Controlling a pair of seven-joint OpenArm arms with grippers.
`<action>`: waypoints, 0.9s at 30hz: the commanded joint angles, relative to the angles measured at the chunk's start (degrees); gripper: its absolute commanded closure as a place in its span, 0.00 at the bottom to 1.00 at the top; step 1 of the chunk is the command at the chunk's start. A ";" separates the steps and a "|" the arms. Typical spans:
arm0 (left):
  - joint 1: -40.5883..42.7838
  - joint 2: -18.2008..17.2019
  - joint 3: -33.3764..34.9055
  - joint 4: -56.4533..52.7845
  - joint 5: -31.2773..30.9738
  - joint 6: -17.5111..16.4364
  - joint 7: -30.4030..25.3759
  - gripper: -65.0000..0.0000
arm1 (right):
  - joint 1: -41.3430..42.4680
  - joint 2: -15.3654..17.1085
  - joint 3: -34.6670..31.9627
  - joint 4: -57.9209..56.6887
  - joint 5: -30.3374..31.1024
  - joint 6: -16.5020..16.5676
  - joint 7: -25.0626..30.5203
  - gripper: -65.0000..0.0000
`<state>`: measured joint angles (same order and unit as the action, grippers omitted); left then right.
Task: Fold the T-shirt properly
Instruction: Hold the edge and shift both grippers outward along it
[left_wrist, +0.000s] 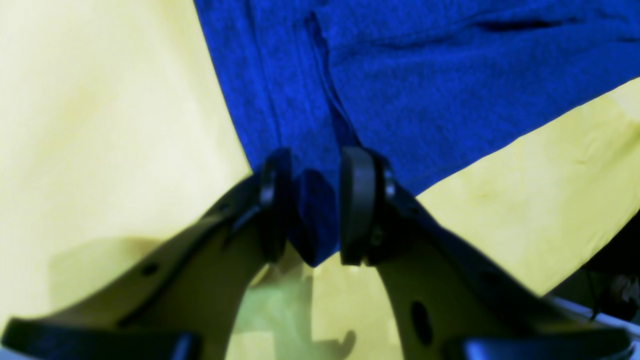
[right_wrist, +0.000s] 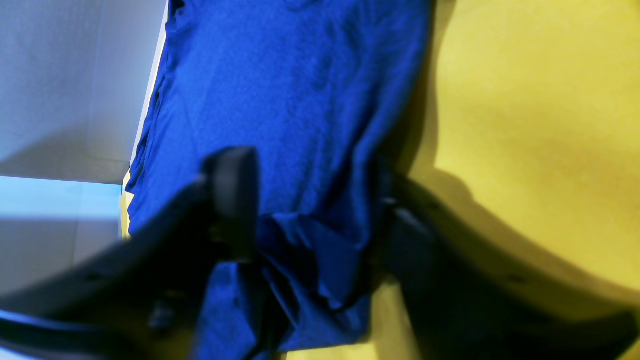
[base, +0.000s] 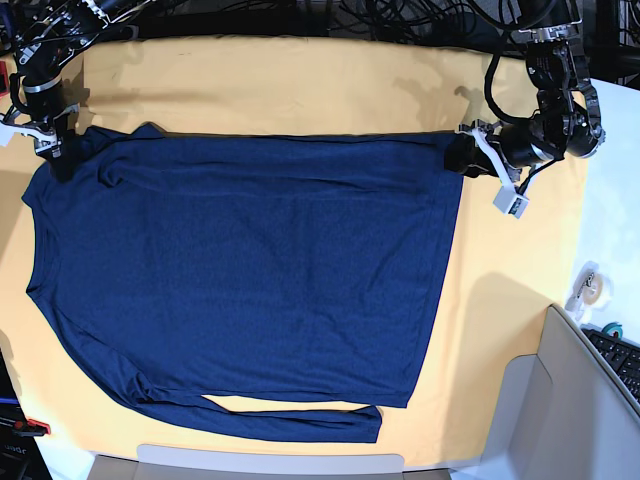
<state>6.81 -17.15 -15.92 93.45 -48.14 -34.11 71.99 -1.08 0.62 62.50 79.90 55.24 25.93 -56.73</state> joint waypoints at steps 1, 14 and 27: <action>-0.87 -0.83 -0.47 0.92 -0.96 0.04 -0.65 0.72 | 0.77 -0.14 -0.39 -0.38 0.62 0.04 -0.72 0.83; -4.22 -0.83 -9.18 -9.19 -0.96 0.13 2.26 0.66 | 0.25 -0.14 -0.83 -0.38 0.62 0.04 -0.90 1.00; -6.24 -0.39 -7.77 -15.78 -1.22 0.04 5.68 0.66 | 0.25 -0.49 -0.92 -0.29 0.62 0.13 -0.90 1.00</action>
<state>0.62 -17.34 -24.16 77.54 -51.07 -34.33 75.09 -1.26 0.62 62.17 79.81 55.24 26.13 -56.29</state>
